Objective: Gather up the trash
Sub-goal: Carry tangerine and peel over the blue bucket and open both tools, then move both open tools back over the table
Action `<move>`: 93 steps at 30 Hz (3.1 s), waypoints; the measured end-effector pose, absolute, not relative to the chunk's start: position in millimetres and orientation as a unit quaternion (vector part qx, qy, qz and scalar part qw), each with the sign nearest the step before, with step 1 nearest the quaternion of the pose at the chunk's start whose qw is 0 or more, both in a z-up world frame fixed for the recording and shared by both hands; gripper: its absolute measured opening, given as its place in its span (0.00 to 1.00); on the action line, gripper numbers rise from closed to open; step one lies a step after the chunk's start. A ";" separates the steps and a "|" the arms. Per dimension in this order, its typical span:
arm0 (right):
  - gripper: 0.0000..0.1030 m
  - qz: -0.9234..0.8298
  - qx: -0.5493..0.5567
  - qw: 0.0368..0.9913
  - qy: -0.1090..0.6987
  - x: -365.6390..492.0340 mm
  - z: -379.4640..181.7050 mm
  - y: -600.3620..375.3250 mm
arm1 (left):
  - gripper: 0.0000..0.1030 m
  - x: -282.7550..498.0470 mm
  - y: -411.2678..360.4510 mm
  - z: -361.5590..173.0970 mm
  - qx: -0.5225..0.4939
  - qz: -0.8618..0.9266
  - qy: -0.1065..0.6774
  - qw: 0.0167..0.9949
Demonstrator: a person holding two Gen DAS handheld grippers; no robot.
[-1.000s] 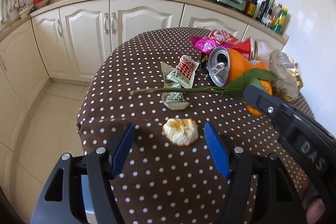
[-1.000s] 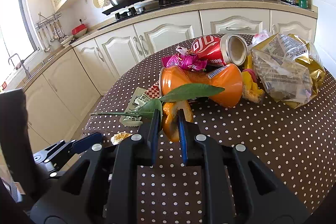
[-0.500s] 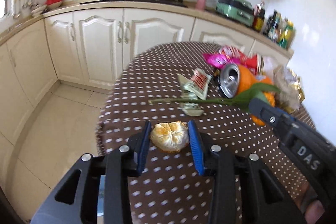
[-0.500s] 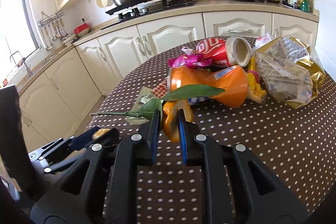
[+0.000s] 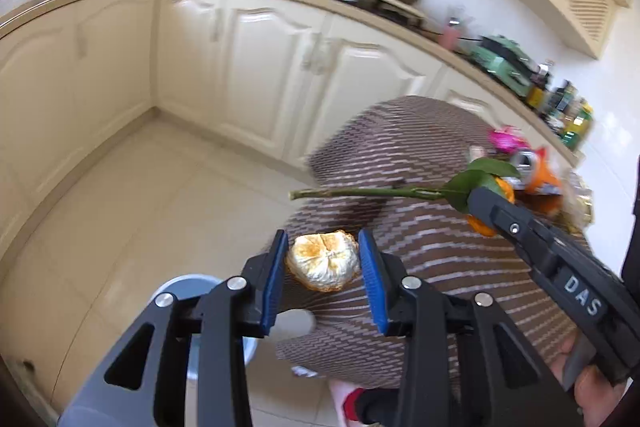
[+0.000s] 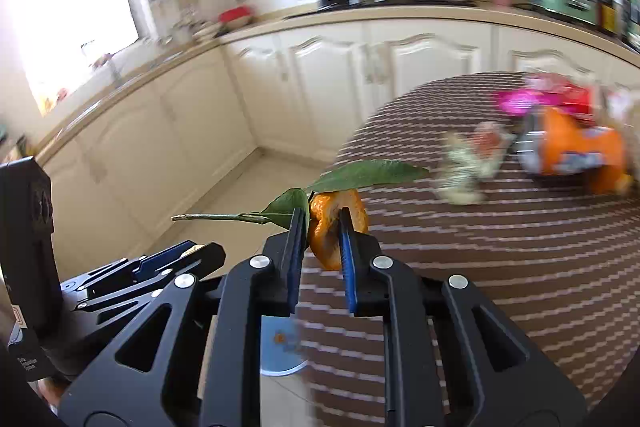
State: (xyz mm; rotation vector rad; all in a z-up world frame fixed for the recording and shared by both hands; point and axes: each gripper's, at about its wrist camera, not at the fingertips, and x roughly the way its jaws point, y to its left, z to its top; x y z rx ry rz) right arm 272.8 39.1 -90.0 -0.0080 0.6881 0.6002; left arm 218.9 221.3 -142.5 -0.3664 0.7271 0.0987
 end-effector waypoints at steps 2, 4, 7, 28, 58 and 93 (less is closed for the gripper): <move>0.17 0.302 -0.020 0.893 0.334 269.2 -98.0 57.9 | 0.34 212.6 240.5 -153.9 -0.186 0.073 0.362 0.911; 0.17 0.316 -0.042 0.886 0.337 265.4 -109.7 82.7 | 0.34 208.0 258.7 -167.5 -0.194 0.101 0.372 0.902; 0.17 0.333 -0.064 0.875 0.347 265.2 -129.4 116.0 | 0.34 204.9 282.4 -190.7 -0.206 0.144 0.397 0.883; 0.17 0.333 -0.111 0.845 0.402 297.2 -222.4 199.5 | 0.51 223.4 346.9 -284.6 -0.258 0.183 0.473 0.823; 0.31 0.349 -0.062 0.851 0.387 291.2 -176.3 174.6 | 0.51 196.8 347.5 -239.6 -0.228 0.205 0.445 0.841; 0.46 0.063 0.072 0.948 0.303 297.3 -53.4 -217.2 | 0.56 293.9 22.1 -91.1 -0.039 -0.021 0.387 0.921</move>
